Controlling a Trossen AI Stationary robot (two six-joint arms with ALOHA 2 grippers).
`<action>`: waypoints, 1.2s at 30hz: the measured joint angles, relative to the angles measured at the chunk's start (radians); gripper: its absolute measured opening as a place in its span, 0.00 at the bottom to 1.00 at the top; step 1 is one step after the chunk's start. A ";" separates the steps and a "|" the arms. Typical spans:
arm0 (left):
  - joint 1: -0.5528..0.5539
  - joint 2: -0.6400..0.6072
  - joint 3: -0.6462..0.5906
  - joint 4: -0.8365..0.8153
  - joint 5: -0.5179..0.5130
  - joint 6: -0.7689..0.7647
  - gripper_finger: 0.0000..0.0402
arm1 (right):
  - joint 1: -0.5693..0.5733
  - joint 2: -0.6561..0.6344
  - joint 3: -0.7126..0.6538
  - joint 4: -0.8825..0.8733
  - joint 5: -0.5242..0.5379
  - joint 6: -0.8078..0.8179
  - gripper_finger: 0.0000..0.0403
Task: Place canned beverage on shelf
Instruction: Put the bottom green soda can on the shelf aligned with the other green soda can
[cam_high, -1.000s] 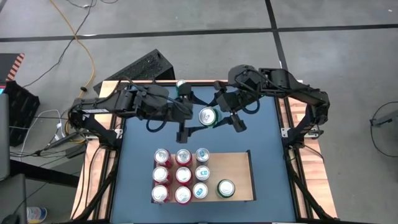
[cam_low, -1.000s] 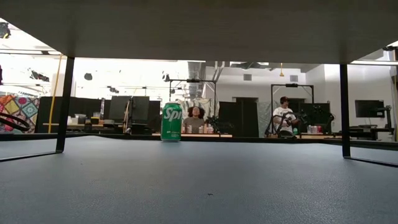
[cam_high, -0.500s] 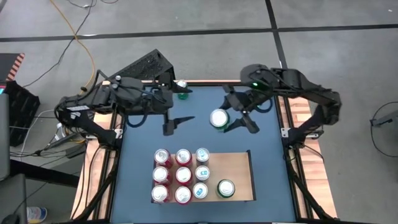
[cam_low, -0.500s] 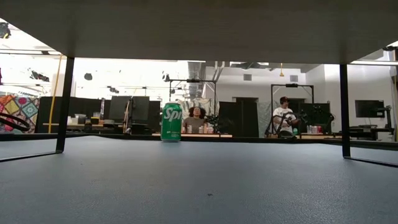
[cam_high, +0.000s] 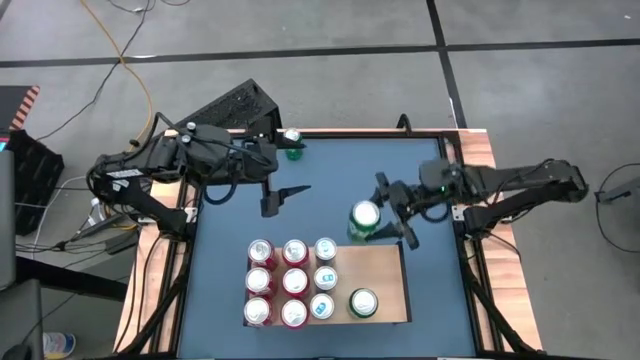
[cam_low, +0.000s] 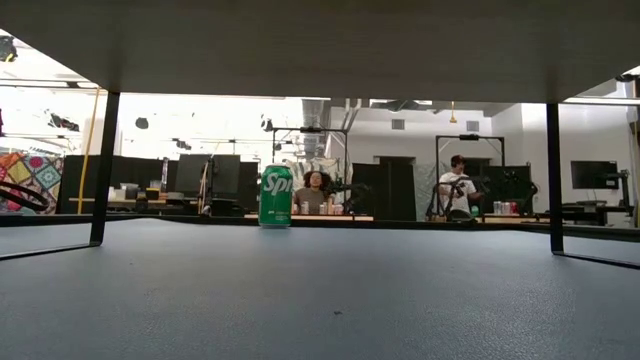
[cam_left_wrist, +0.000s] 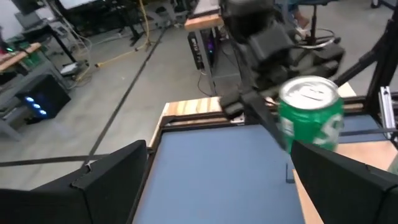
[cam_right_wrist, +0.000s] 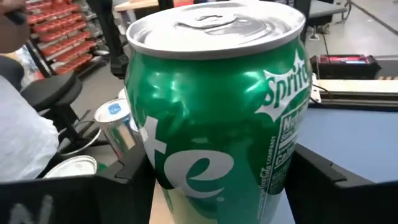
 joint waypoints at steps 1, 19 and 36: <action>0.000 -0.005 0.000 0.002 -0.011 0.000 0.96 | 0.019 -0.001 -0.015 0.021 0.015 0.006 0.65; 0.000 -0.059 0.000 -0.001 -0.043 -0.001 0.96 | 0.235 0.003 -0.286 0.359 0.343 0.152 0.66; 0.000 -0.061 0.000 -0.032 -0.063 -0.018 0.96 | 0.296 0.010 -0.386 0.417 0.379 0.233 0.66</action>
